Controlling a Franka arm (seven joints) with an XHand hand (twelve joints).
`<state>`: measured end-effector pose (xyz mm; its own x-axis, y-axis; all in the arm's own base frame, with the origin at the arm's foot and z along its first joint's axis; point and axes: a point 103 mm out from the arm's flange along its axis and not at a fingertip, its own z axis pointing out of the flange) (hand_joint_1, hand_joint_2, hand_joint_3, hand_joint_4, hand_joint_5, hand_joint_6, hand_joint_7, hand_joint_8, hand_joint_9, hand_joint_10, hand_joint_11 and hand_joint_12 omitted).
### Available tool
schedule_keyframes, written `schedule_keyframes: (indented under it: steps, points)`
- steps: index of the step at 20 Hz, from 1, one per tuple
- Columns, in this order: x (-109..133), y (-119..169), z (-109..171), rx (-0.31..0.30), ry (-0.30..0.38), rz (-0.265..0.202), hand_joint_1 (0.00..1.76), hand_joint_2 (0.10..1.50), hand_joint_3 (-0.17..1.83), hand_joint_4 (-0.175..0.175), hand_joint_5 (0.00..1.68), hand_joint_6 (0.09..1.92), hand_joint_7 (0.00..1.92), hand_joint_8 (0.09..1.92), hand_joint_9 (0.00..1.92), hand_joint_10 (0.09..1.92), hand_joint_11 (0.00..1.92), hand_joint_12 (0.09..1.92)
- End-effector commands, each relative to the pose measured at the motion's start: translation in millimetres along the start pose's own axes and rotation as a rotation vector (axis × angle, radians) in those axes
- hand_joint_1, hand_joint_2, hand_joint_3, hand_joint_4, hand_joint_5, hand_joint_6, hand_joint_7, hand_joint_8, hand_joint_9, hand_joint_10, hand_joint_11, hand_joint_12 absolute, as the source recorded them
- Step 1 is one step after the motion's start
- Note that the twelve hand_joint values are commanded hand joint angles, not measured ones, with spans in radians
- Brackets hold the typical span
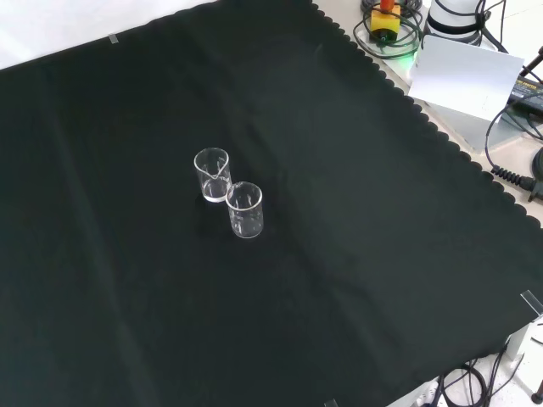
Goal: Pick up the beaker on the right.
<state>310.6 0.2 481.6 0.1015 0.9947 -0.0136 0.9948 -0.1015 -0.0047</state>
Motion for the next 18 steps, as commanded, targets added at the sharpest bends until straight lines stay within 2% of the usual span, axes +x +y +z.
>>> schedule_keyframes:
  steps: [1,5,9,13,18]
  points:
    - [-12.2,16.1,22.8,0.037,0.019,0.041,0.12,1.27,0.31,-0.024,0.32,0.21,0.04,0.53,0.12,0.66,0.00,1.22]
    - [-18.4,24.6,42.6,0.053,0.025,0.053,0.13,1.27,0.29,-0.025,0.33,0.20,0.04,0.53,0.12,0.66,0.00,1.22]
    - [-25.4,40.5,69.4,0.074,0.038,0.057,0.25,1.22,0.26,-0.035,0.37,0.19,0.09,0.56,0.17,0.67,0.00,1.26]
    - [-27.6,64.3,102.7,0.099,0.067,0.044,0.29,1.20,0.25,-0.040,0.39,0.18,0.11,0.57,0.19,0.68,0.00,1.28]
    - [-31.5,105.6,146.6,0.114,0.137,0.018,0.39,1.14,0.24,-0.043,0.39,0.17,0.12,0.58,0.23,0.68,0.00,1.31]
